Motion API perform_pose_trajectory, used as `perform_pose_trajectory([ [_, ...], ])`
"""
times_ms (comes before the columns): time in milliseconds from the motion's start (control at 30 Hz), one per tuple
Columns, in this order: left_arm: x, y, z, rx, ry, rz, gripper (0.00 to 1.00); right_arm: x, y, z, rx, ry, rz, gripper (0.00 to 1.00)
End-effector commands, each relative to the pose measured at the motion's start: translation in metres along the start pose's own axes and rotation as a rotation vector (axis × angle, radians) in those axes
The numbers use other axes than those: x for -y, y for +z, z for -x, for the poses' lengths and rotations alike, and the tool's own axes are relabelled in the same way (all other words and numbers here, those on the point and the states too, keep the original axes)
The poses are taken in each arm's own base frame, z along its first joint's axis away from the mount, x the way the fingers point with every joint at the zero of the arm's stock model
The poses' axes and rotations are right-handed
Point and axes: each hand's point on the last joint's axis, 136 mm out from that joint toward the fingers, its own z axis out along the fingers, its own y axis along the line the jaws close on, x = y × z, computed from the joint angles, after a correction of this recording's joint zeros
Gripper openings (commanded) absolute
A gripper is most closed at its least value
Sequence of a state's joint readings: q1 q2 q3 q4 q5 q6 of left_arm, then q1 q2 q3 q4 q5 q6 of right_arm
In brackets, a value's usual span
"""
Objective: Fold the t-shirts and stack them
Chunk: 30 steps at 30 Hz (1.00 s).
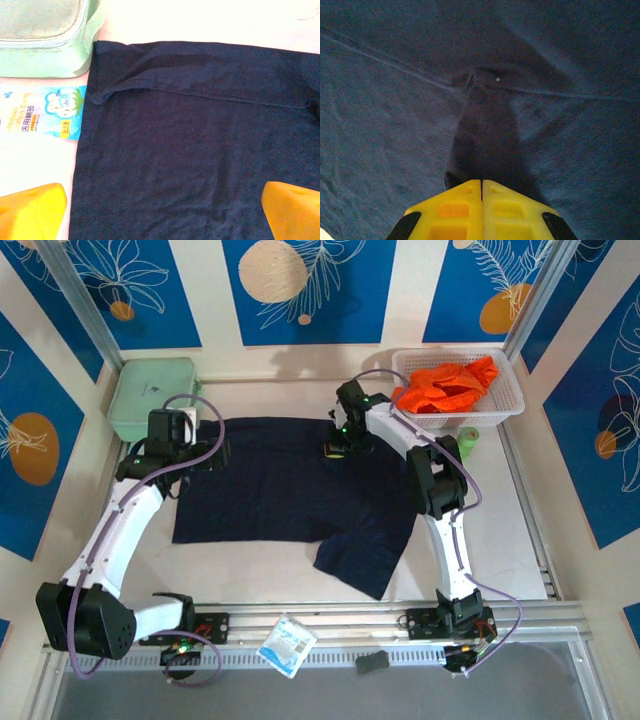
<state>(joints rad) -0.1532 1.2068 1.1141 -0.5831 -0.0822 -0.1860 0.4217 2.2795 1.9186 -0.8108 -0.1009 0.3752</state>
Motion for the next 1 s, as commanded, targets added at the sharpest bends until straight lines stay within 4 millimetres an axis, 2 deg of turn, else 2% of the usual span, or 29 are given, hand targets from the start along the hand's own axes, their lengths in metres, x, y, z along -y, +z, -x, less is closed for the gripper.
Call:
perform_pose_trajectory([
  [0, 0.007, 0.001, -0.002, 0.007, -0.005, -0.033, 1.0, -0.012, -0.009, -0.002, 0.029, 0.027, -0.012, 0.0],
  [33, 0.007, 0.002, -0.002, 0.006, -0.008, -0.035, 1.0, -0.014, -0.006, -0.005, 0.021, 0.031, -0.01, 0.0],
  [67, 0.007, 0.003, -0.003, 0.004, -0.008, -0.038, 1.0, -0.017, -0.003, -0.008, 0.013, 0.032, -0.01, 0.04],
  [167, 0.008, 0.004, -0.005, -0.002, -0.014, -0.043, 1.0, -0.022, 0.003, -0.014, -0.003, 0.029, -0.007, 0.25],
  [200, 0.008, 0.004, -0.005, -0.003, -0.017, -0.043, 1.0, -0.024, 0.003, -0.015, -0.003, 0.027, -0.004, 0.29],
  [367, 0.011, -0.001, -0.009, -0.011, -0.074, -0.062, 1.0, -0.035, -0.008, -0.015, 0.01, 0.009, 0.023, 0.34],
  [500, 0.007, -0.007, -0.023, -0.055, -0.144, -0.043, 1.0, -0.041, -0.026, -0.014, 0.037, -0.012, 0.037, 0.34],
  [533, 0.002, -0.008, -0.031, -0.08, -0.171, -0.014, 1.0, -0.041, -0.032, -0.015, 0.046, -0.02, 0.04, 0.34],
  [600, -0.011, -0.012, -0.05, -0.146, -0.226, 0.056, 0.93, -0.041, -0.045, -0.017, 0.069, -0.037, 0.046, 0.35],
  [667, -0.024, -0.016, -0.077, -0.233, -0.295, 0.109, 0.7, -0.039, -0.062, -0.021, 0.101, -0.058, 0.05, 0.36],
  [733, -0.031, -0.018, -0.101, -0.292, -0.358, 0.127, 0.58, -0.035, -0.077, -0.027, 0.132, -0.076, 0.05, 0.37],
  [867, -0.051, -0.022, -0.138, -0.336, -0.484, 0.18, 0.57, -0.023, -0.105, -0.043, 0.176, -0.097, 0.048, 0.38],
  [967, -0.063, -0.02, -0.154, -0.351, -0.573, 0.203, 0.57, -0.013, -0.116, -0.057, 0.183, -0.103, 0.046, 0.37],
])
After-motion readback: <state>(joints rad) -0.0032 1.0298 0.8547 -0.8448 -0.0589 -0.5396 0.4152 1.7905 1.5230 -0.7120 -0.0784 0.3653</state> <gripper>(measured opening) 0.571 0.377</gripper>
